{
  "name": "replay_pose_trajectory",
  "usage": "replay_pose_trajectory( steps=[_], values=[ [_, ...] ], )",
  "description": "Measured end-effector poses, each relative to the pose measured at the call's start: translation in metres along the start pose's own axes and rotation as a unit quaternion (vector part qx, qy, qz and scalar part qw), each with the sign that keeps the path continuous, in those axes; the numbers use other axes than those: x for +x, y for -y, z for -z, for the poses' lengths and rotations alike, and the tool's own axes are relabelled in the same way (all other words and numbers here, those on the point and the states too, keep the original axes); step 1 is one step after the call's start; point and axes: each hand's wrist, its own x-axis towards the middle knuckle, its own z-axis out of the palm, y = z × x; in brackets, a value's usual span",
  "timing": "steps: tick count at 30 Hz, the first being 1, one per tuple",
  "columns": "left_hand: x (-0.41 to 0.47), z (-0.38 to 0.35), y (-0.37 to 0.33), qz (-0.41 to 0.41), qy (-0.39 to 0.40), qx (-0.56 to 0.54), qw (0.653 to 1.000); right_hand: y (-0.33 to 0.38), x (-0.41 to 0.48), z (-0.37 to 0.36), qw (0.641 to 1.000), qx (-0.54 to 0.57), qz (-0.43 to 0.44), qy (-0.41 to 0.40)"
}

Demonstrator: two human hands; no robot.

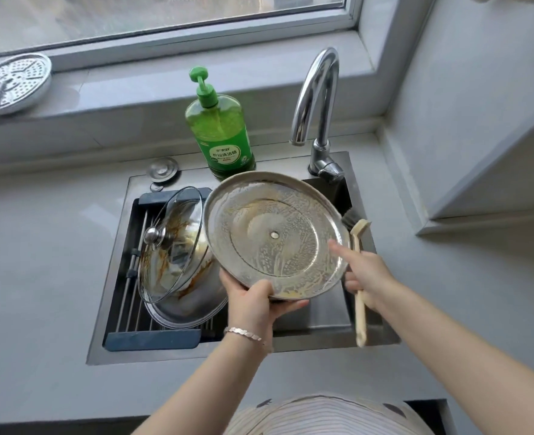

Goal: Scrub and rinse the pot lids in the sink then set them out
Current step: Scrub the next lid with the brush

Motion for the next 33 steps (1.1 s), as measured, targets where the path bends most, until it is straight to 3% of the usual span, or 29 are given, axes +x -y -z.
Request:
replay_pose_trajectory(
  steps=[2,5,8,10,11,14,16,17,19,21,24,27,29,33],
  values=[
    [0.000,0.002,0.005,0.016,0.005,0.020,1.000,0.001,0.006,-0.005,1.000,0.007,0.012,-0.014],
    [0.013,0.016,-0.006,-0.009,-0.025,0.144,0.989,0.008,0.012,0.006,0.997,-0.052,0.051,-0.025],
    [0.037,0.030,-0.038,-0.059,-0.047,0.323,0.943,0.024,0.017,0.026,0.989,-0.124,0.083,0.019],
    [0.049,0.031,-0.064,-0.044,0.007,0.409,0.912,0.039,0.018,0.037,0.974,-0.188,0.087,0.088],
    [0.053,0.029,-0.076,-0.017,0.048,0.461,0.886,0.047,0.016,0.039,0.959,-0.239,0.092,0.120],
    [0.054,0.018,-0.093,0.065,0.183,0.621,0.759,0.067,0.006,0.032,0.906,-0.346,0.153,0.187],
    [0.053,0.012,-0.088,0.075,0.222,0.670,0.704,0.075,0.000,0.020,0.883,-0.368,0.225,0.183],
    [0.054,0.011,-0.083,0.067,0.230,0.673,0.699,0.077,0.000,0.015,0.868,-0.390,0.275,0.141],
    [0.052,0.011,-0.074,0.037,0.221,0.642,0.733,0.078,-0.003,0.009,0.813,-0.451,0.367,0.005],
    [0.048,0.013,-0.064,-0.009,0.192,0.609,0.769,0.075,-0.009,0.004,0.779,-0.468,0.410,-0.079],
    [0.045,0.013,-0.047,-0.030,0.157,0.547,0.822,0.054,-0.025,-0.015,0.758,-0.471,0.448,-0.045],
    [0.040,0.008,-0.037,-0.074,0.134,0.563,0.812,0.031,-0.042,-0.038,0.730,-0.483,0.480,0.064],
    [0.037,0.007,-0.035,-0.099,0.118,0.554,0.818,0.026,-0.039,-0.041,0.741,-0.455,0.488,0.073],
    [0.035,0.014,-0.034,-0.132,0.088,0.530,0.833,0.038,-0.007,-0.021,0.835,-0.387,0.390,-0.038]
  ],
)
